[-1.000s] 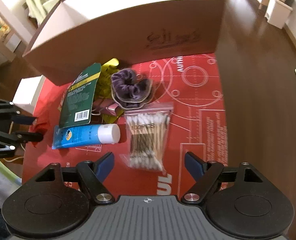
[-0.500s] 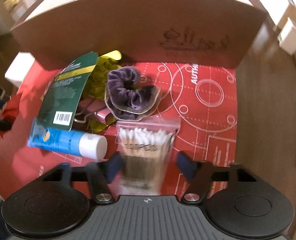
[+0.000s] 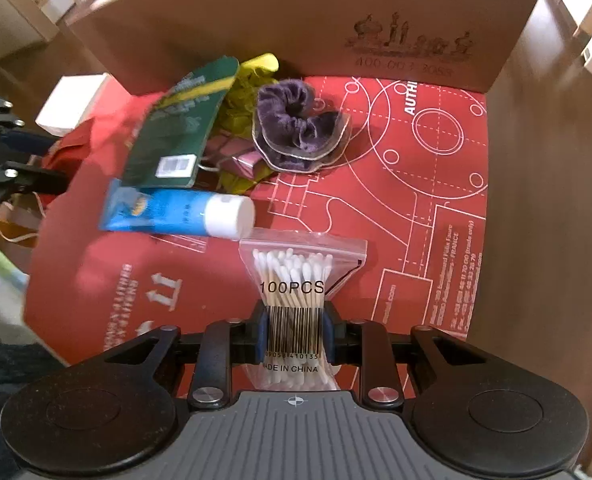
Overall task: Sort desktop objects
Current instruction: 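Grasp the cotton swab bag with the right tool while the left tool grasps the red square packet, then carry the swab bag with the right tool while the left tool carries the red packet into the box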
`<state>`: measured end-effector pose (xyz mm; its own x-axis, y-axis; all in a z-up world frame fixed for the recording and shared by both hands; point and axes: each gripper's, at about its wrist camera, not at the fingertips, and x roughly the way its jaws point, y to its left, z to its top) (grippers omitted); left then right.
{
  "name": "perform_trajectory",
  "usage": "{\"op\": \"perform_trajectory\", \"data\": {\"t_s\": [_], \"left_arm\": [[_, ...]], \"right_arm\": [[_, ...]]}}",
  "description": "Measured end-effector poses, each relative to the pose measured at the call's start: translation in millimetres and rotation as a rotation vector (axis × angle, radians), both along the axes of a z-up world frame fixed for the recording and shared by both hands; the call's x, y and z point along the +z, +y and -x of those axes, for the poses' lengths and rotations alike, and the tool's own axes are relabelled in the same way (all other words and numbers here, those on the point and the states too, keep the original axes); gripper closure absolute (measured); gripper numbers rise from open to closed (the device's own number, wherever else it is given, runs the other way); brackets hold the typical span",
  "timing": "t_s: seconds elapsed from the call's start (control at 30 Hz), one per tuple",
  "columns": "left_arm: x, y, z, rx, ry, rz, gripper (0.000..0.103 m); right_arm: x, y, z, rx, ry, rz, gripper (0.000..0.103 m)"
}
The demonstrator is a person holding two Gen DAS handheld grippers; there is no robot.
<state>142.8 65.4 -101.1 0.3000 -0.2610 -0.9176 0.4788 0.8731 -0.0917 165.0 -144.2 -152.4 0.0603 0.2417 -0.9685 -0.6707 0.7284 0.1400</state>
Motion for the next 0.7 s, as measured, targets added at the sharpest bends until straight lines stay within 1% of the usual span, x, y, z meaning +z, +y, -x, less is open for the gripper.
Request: {"op": "perform_trajectory", "data": {"t_s": [0.1,0.23,0.5,0.7], "left_arm": [[10.4,-0.9,-3.9,0.014,-0.017,-0.011,0.077],[24.2,-2.1,-9.1,0.032,-0.039,-0.025,0.077],[52.6,-4.1,-20.9,0.063,-0.092,-0.052,0.077],[71.5,-6.0,-40.2,0.059,-0.149,-0.071,0.077]], "right_arm": [[18.3,-0.6,-3.2,-0.014,0.007,-0.041,0.078],[47.3,3.3,-8.1,-0.017,-0.012,-0.097,0.078],[101.7,16.6,-31.8,-0.01,-0.087,-0.2,0.078],[128.0,27.0,-56.9,-0.007,-0.151,-0.235,0.078]]}}
